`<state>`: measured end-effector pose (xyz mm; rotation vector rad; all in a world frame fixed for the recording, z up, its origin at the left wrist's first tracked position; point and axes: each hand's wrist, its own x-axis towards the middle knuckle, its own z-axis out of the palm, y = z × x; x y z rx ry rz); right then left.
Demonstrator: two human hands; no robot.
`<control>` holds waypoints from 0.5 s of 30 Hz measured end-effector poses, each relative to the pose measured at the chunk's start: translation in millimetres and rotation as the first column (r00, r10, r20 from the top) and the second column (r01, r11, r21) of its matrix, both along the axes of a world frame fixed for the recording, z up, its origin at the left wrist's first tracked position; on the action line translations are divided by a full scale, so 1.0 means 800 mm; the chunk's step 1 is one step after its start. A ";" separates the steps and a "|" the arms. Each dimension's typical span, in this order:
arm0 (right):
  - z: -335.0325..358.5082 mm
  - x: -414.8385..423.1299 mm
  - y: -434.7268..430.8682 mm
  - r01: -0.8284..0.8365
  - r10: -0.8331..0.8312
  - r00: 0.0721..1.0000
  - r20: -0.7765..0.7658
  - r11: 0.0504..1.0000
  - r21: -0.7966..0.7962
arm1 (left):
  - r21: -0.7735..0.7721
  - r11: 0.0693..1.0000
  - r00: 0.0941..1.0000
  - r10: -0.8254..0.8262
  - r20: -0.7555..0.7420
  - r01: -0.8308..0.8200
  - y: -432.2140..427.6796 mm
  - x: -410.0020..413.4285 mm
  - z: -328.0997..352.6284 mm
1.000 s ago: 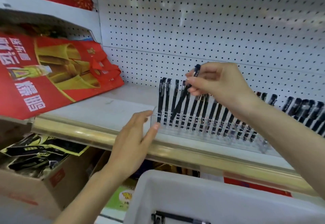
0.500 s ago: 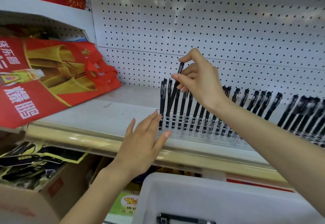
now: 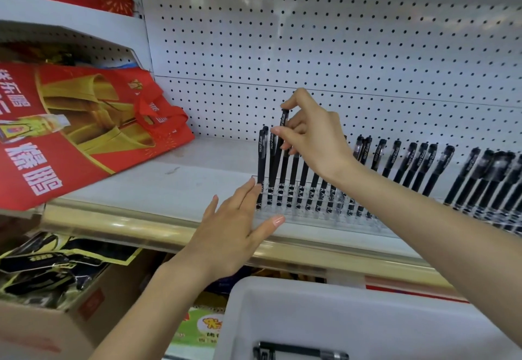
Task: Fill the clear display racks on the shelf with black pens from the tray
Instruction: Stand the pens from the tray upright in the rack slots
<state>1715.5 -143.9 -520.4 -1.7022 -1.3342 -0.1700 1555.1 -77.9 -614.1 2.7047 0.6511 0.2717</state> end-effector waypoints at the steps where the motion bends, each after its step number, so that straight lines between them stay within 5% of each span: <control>1: -0.003 0.001 0.000 0.003 -0.002 1.000 0.014 1.000 -0.014 | -0.004 1.000 1.000 -0.001 0.002 0.001 0.001 0.000 0.000; 15: -0.007 0.010 0.003 0.027 -0.006 0.981 0.191 0.994 -0.109 | -0.061 0.998 1.000 -0.014 0.020 0.015 -0.002 0.001 0.002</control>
